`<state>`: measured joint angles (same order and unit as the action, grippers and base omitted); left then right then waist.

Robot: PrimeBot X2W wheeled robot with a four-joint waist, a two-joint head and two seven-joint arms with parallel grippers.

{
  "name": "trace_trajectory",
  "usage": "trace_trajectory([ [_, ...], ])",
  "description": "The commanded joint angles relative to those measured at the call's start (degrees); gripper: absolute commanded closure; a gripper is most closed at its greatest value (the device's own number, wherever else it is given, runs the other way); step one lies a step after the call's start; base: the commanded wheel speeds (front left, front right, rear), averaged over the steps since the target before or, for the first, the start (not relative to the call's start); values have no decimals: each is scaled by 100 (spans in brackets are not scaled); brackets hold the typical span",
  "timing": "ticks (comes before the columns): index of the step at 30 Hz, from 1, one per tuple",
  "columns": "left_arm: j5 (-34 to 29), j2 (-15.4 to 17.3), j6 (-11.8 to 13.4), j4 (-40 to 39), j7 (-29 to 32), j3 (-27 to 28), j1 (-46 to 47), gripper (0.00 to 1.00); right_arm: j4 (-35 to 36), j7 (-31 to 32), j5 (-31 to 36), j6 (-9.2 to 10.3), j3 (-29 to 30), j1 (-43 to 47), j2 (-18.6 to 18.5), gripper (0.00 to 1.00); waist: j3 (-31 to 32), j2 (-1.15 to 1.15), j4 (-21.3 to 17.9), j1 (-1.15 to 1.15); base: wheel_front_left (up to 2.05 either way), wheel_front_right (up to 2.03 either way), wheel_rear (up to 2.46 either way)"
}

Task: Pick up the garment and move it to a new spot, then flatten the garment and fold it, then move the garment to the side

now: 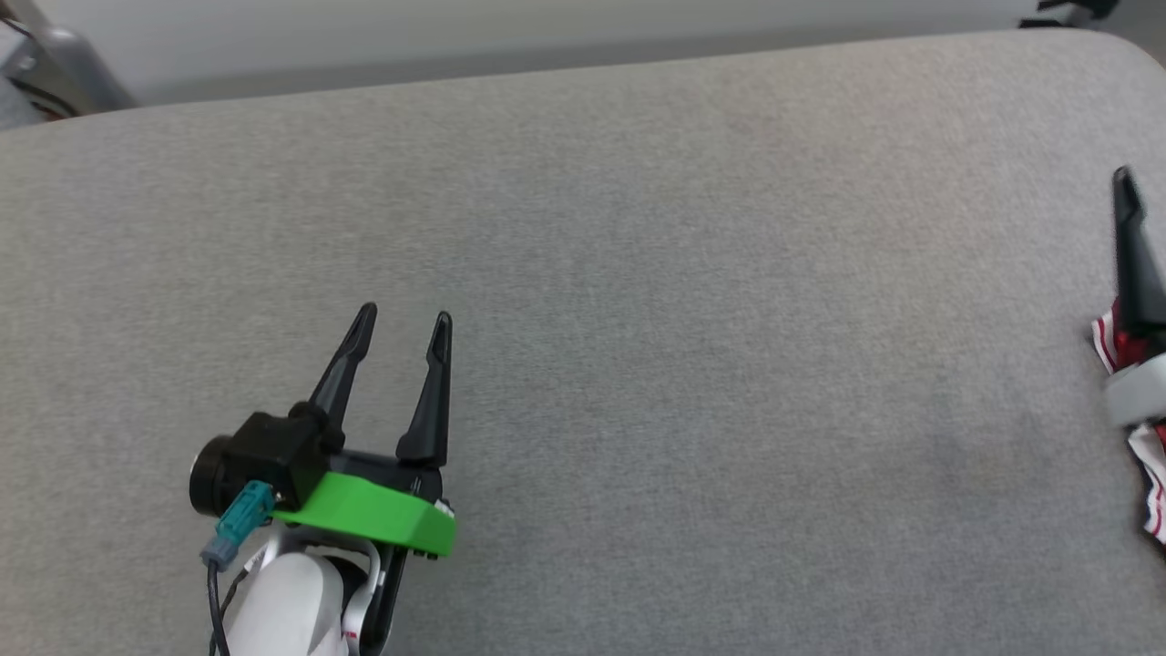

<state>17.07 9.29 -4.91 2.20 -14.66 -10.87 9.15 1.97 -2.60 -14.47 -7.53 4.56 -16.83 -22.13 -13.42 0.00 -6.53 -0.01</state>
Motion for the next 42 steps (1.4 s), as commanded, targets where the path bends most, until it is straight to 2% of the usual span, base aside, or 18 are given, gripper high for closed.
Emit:
trace_trajectory([
  [1,-23,-51,-46,29,-33,55,-134,0,184,-99,-13,4,-22,210,208,0,364,0,380,1,0,0,0],
  [7,-188,-262,-76,165,-33,251,-313,0,272,-560,-66,4,-188,853,816,0,516,0,625,1,0,0,0],
  [13,-331,-441,-185,275,-33,433,-515,0,-233,-1016,35,4,-659,1205,1250,0,656,0,749,1,0,0,0],
  [17,-360,-492,-220,290,-33,512,-551,0,-379,-1115,132,4,-706,1260,1402,0,672,0,749,1,0,0,0],
  [25,-439,-550,-249,264,-33,605,-560,0,-486,-1191,203,4,-715,1262,1526,0,697,0,717,1,0,0,0],
  [42,-450,-591,-257,300,-34,570,-547,0,-572,-1226,179,4,-828,1213,1485,0,686,0,702,1,0,0,0],
])
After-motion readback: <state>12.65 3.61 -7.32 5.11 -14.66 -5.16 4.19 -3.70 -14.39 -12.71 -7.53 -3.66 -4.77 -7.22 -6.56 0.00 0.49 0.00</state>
